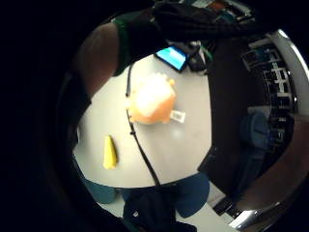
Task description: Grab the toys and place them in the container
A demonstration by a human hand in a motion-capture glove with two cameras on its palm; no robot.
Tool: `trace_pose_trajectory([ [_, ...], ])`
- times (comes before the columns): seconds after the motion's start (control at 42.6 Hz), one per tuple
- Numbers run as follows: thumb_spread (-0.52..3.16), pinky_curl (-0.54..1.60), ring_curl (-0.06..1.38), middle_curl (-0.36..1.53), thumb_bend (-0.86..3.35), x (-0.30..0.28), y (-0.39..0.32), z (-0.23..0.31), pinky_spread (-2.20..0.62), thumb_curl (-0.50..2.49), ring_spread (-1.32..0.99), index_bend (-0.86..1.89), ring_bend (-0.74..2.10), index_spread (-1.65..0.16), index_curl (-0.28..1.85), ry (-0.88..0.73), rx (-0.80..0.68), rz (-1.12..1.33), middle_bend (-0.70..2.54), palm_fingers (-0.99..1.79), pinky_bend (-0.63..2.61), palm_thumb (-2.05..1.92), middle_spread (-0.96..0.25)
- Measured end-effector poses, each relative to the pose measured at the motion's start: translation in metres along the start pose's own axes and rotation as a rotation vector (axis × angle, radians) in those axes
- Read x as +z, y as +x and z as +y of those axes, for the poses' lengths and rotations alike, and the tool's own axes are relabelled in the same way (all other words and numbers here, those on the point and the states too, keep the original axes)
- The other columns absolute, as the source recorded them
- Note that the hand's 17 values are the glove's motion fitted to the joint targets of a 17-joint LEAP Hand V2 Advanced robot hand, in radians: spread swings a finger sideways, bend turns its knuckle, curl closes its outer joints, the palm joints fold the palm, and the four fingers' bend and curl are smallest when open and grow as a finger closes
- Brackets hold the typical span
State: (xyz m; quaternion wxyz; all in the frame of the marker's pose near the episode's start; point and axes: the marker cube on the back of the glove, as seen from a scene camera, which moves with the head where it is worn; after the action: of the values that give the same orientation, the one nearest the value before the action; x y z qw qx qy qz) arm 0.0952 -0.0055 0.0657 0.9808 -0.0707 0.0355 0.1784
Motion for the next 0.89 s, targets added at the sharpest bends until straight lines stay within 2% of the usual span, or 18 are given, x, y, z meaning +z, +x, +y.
trace_pose_trajectory([
  [0.164, 1.18, 0.35, 0.24, 0.23, -0.02, 0.075, 0.025, -0.013, 0.07, 0.34, 0.04, 0.14, 0.16, -0.28, 0.29, -0.048, 0.124, 0.034, 0.1, -0.21, 0.96, 0.14, 0.03],
  [0.352, 1.2, 0.39, 0.24, 0.19, -0.02, 0.125, 0.046, -0.03, 0.08, 0.33, 0.06, 0.14, 0.18, -0.31, 0.29, -0.095, 0.2, 0.096, 0.07, -0.15, 1.11, 0.12, 0.03],
  [0.422, 1.25, 0.4, 0.27, 0.17, 0.02, 0.129, 0.051, -0.036, 0.06, 0.34, 0.07, 0.12, 0.3, -0.31, 0.28, -0.02, 0.201, 0.108, 0.05, -0.06, 1.19, 0.18, 0.03],
  [0.446, 1.26, 0.4, 0.3, 0.17, 0.05, 0.128, 0.051, -0.037, 0.04, 0.35, 0.06, 0.1, 0.44, -0.32, 0.27, 0.012, 0.195, 0.101, 0.07, 0.06, 1.19, 0.24, 0.03],
  [0.516, 1.31, 0.37, 0.35, 0.19, 0.14, 0.125, 0.051, -0.041, -0.12, 0.38, -0.06, 0.08, 0.79, -0.31, 0.22, 0.098, 0.166, 0.066, 0.22, 0.57, 1.18, 0.39, -0.01],
  [0.587, 1.27, 0.37, 0.39, 0.22, 0.22, 0.118, 0.046, -0.042, -0.21, 0.45, -0.14, 0.11, 0.97, -0.3, 0.21, 0.141, 0.117, 0.027, 0.3, 0.85, 1.22, 0.58, -0.05],
  [0.728, 1.07, 0.43, 0.53, 0.29, 0.29, 0.066, 0.008, -0.036, -0.29, 0.57, -0.27, 0.26, 1.13, -0.33, 0.28, 0.178, -0.033, -0.071, 0.48, 1.02, 1.24, 0.76, -0.13],
  [0.892, 0.89, 0.48, 0.63, 0.39, 0.3, -0.028, -0.089, -0.009, -0.33, 0.67, -0.36, 0.39, 1.24, -0.37, 0.36, 0.271, -0.161, -0.146, 0.68, 0.99, 1.23, 0.8, -0.22],
])
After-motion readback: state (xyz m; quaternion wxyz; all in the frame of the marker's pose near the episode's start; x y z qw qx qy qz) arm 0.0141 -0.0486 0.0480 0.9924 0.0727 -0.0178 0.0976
